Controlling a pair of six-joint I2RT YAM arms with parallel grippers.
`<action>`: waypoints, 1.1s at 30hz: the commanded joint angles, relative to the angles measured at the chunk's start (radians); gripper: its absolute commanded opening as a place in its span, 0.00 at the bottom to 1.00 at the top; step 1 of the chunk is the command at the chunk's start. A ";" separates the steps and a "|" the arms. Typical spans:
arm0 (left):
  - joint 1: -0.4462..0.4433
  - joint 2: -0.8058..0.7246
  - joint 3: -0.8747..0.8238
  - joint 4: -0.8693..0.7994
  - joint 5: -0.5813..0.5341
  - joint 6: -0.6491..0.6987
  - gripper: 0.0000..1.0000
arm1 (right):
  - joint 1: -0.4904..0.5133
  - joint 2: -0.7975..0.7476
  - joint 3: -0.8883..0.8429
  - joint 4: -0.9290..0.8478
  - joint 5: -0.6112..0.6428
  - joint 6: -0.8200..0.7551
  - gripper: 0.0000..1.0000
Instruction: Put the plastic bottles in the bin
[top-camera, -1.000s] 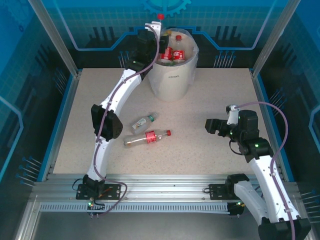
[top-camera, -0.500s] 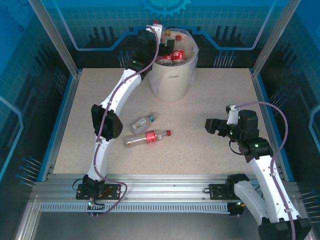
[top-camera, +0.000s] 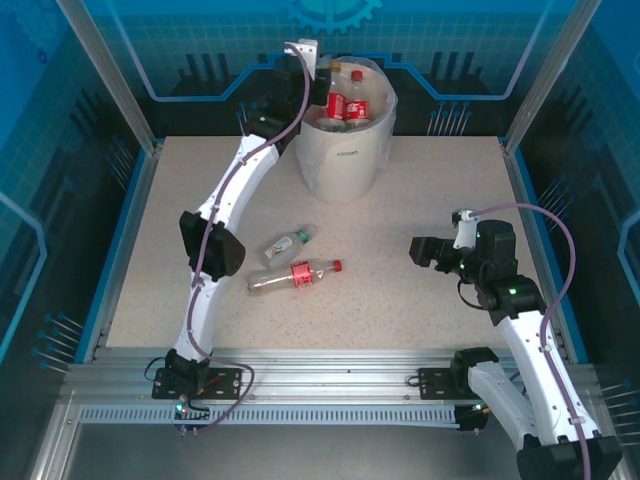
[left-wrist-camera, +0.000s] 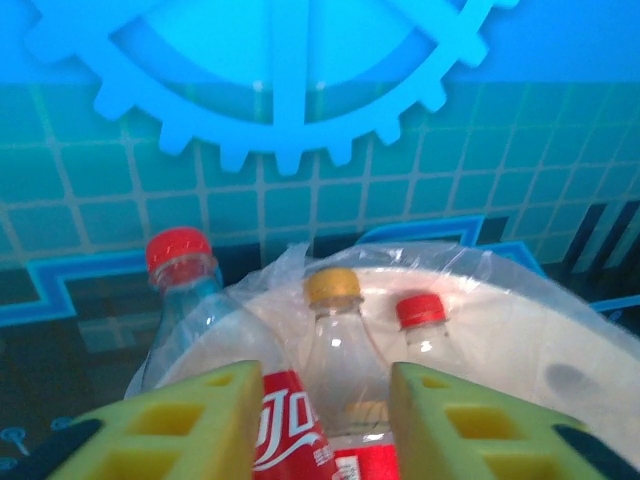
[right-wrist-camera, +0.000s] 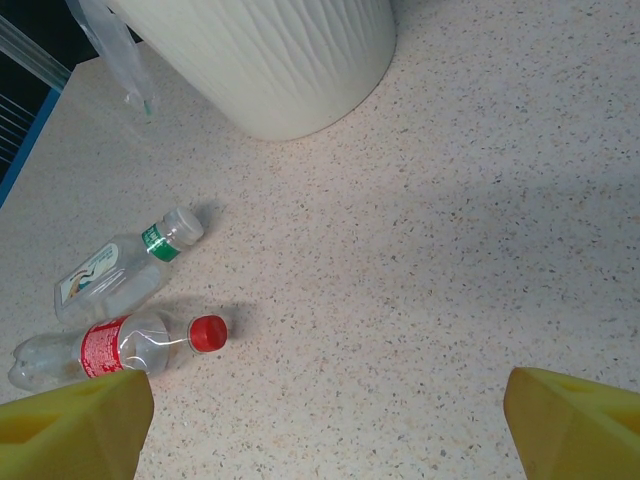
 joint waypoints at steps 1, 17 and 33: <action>0.018 0.049 0.019 -0.092 -0.008 -0.044 0.32 | 0.014 -0.011 -0.011 0.013 -0.013 0.009 0.91; 0.017 0.026 -0.108 -0.120 0.020 -0.092 0.20 | 0.019 0.002 -0.007 0.024 -0.016 0.015 0.92; 0.018 -0.153 -0.115 -0.073 0.062 -0.046 0.57 | 0.025 0.018 -0.002 0.033 -0.021 0.013 0.92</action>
